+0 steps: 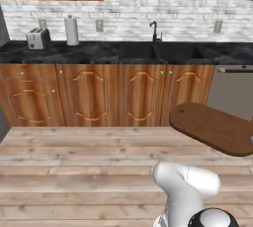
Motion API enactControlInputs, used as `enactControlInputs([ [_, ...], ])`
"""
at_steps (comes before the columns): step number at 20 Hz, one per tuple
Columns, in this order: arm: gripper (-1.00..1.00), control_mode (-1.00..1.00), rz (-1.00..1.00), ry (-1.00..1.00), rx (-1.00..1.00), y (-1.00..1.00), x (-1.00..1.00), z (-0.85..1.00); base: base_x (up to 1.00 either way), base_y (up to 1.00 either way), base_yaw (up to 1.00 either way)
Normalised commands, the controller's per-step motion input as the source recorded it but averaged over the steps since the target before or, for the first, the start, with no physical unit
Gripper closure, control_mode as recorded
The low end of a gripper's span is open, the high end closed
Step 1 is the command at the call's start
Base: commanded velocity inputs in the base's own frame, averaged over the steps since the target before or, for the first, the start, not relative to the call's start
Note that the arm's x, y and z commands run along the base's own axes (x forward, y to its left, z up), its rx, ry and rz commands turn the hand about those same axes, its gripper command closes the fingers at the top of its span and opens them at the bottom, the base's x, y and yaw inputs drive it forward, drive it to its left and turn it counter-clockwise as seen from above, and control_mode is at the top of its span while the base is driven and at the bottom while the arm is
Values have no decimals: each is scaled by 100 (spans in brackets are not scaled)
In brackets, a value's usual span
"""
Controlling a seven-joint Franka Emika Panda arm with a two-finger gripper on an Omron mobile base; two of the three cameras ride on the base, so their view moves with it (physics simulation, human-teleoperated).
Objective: Move the cutting board and knife to the sink. Then move spray from the cabinet to the counter.
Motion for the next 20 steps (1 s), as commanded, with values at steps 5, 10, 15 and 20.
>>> enactControlInputs([
  [5, 100, 100, 0, 0, 0, 0, 0, 0, 59, -45, 5],
  [10, 100, 100, 0, 0, 0, 0, 0, 0, 63, -41, 6],
  [15, 100, 100, 0, 0, 0, 0, 0, 0, 64, -31, 6],
  [20, 100, 100, 0, 0, 0, 0, 0, 0, 64, -14, 1],
])
